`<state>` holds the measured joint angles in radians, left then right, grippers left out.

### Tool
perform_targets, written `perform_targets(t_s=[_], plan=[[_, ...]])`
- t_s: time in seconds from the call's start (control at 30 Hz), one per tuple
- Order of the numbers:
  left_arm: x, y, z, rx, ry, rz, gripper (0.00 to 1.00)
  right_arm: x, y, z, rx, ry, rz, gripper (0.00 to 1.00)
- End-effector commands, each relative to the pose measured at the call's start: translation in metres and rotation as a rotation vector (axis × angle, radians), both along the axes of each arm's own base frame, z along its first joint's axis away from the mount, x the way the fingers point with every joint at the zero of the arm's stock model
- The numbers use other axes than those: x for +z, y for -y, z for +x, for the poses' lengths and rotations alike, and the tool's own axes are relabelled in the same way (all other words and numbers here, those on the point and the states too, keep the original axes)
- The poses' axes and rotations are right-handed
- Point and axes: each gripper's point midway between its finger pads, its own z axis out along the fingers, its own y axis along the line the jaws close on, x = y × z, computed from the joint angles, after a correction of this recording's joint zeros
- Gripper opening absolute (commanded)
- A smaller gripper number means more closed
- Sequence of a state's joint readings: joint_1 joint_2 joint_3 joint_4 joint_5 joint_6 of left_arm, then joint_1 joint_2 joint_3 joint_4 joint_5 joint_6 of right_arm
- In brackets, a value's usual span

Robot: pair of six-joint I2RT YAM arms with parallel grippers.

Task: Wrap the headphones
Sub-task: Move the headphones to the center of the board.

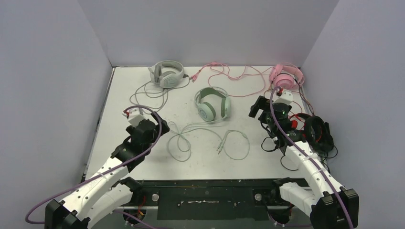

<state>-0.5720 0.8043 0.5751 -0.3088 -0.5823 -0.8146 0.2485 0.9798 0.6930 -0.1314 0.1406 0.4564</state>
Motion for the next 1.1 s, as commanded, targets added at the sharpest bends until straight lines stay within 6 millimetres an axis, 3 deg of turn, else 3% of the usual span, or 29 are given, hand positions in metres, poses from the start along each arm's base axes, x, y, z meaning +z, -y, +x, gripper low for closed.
perform_targets(t_s=[0.0, 0.13, 0.2, 0.3, 0.53, 0.8, 0.93, 1.07], plan=[[0.019, 0.008, -0.003, -0.004, -0.003, -0.104, 0.97, -0.003, -0.007, 0.003, -0.007, -0.061, 0.122, 1.00], [0.039, 0.013, -0.014, -0.074, 0.069, -0.160, 0.97, 0.008, -0.031, 0.017, 0.092, -0.050, 0.135, 1.00], [0.049, 0.014, -0.015, -0.113, 0.165, -0.180, 0.97, 0.015, -0.053, 0.024, 0.145, -0.022, 0.113, 1.00], [0.061, 0.021, -0.017, -0.201, 0.246, -0.160, 0.97, 0.009, -0.086, 0.042, 0.218, -0.063, 0.082, 1.00], [0.045, 0.015, -0.012, -0.208, 0.131, -0.013, 0.97, -0.007, -0.133, 0.091, 0.258, -0.137, -0.022, 1.00], [0.041, 0.023, 0.002, -0.216, 0.075, 0.034, 0.97, -0.050, -0.146, 0.126, 0.222, -0.233, -0.115, 0.98], [0.046, 0.023, 0.007, -0.215, 0.075, 0.053, 0.97, -0.071, -0.140, 0.130, 0.185, -0.273, -0.145, 0.93], [0.045, 0.023, 0.010, -0.218, 0.069, 0.066, 0.97, -0.083, -0.145, 0.127, 0.205, -0.293, -0.182, 0.82]])
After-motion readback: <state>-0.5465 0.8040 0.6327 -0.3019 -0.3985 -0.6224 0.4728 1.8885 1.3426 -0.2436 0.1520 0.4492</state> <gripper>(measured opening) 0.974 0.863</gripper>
